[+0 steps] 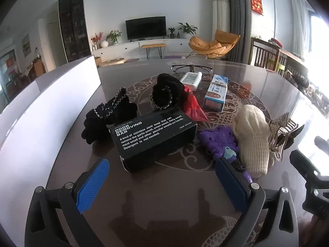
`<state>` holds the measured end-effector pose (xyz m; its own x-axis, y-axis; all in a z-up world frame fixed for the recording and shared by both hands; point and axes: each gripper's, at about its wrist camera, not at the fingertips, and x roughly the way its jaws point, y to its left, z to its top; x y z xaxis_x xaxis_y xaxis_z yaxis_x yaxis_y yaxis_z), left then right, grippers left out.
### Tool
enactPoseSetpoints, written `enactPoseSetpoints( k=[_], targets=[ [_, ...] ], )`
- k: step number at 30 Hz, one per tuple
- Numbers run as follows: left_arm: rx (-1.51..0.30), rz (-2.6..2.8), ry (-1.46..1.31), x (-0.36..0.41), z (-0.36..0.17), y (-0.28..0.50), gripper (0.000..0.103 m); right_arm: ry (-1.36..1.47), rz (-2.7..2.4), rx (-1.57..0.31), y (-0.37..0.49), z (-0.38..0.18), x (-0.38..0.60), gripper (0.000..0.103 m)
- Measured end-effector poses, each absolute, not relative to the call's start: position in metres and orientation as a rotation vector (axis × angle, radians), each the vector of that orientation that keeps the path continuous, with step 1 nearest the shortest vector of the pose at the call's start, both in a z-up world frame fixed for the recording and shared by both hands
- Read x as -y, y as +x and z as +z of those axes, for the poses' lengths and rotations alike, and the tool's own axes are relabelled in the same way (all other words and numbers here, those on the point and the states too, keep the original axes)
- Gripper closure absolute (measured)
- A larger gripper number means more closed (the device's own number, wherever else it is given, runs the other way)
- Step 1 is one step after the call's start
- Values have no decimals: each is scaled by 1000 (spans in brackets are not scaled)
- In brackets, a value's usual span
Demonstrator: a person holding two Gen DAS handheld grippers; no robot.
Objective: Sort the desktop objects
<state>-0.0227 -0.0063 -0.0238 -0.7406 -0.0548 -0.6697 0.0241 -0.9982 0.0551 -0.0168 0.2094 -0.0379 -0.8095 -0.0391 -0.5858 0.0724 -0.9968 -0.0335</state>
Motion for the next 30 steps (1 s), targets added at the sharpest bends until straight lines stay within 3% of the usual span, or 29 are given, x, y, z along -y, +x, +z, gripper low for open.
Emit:
enactPoseSetpoints(
  k=[30],
  targets=[
    [-100,-2850,1135,28,-27,-27,0,951,-2886,-17,-20,-38,-216,0]
  ],
)
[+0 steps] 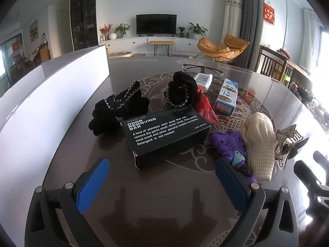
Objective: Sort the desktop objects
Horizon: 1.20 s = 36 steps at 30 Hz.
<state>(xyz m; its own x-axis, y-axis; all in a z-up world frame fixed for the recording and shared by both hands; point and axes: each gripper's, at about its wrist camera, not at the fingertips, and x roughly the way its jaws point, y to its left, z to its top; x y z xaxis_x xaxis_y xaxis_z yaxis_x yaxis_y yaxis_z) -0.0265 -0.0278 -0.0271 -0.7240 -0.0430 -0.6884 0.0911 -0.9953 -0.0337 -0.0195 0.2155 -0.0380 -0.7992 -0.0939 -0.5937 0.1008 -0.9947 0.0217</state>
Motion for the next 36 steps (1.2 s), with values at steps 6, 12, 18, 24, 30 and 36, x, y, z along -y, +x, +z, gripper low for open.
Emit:
enactPoseSetpoints(
  k=[6,12,18,24,30,36],
  targets=[
    [-120,-2845,1144,30,-28,-25,0,957,-2888,-33,-20,-39,-214,0],
    [-158,-2837,1156,37,-29,-27,0,955,-2887,-30,-20,-39,-214,0],
    [-162,-2835,1159,37,-29,-27,0,954,-2886,-26,-19,-40,-213,0],
    [-163,-2833,1162,36,-30,-28,0,954,-2885,-24,-19,-40,-213,0],
    [-178,-2832,1171,38,-31,-28,0,953,-2885,-22,-19,-40,-212,0],
    [-192,-2831,1176,40,-31,-27,0,952,-2882,-15,-19,-38,-213,0]
  ],
)
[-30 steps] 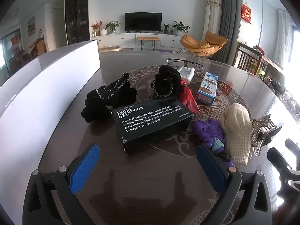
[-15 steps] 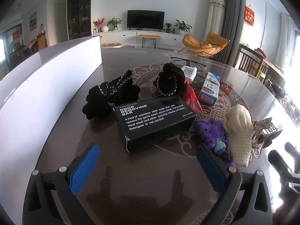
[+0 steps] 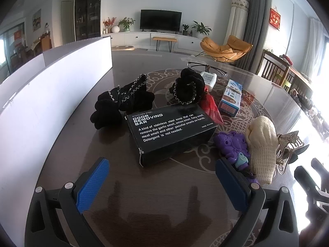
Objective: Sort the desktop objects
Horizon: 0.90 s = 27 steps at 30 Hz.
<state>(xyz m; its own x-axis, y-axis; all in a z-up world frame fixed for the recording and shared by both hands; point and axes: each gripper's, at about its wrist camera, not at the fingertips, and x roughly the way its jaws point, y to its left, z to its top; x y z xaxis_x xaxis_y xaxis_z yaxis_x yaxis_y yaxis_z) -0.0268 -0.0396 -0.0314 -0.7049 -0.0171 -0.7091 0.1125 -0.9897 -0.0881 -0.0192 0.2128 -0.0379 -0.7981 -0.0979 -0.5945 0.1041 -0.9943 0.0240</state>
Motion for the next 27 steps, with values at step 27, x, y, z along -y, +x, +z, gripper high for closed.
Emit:
enactPoseSetpoints(
  k=[27],
  targets=[
    [-231,-2829,1197,43,-34,-27,0,952,-2880,-12,-19,-38,-214,0]
  ],
)
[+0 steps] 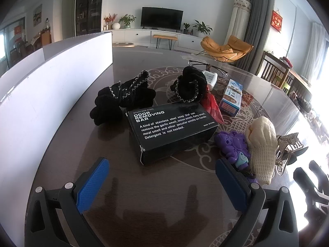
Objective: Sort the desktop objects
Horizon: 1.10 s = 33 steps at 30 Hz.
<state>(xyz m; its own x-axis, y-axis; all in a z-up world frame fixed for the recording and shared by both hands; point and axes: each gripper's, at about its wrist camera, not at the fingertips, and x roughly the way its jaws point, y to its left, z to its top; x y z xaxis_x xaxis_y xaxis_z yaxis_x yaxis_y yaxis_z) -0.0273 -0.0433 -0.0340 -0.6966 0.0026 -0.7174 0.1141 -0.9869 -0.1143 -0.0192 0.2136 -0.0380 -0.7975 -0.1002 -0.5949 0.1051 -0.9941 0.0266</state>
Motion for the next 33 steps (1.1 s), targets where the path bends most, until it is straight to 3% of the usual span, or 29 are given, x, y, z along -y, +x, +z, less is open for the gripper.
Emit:
enactPoseSetpoints(
  k=[33],
  targets=[
    [-286,-2828,1216,46,-36,-27,0,954,-2877,-7,-19,-38,-214,0]
  ],
)
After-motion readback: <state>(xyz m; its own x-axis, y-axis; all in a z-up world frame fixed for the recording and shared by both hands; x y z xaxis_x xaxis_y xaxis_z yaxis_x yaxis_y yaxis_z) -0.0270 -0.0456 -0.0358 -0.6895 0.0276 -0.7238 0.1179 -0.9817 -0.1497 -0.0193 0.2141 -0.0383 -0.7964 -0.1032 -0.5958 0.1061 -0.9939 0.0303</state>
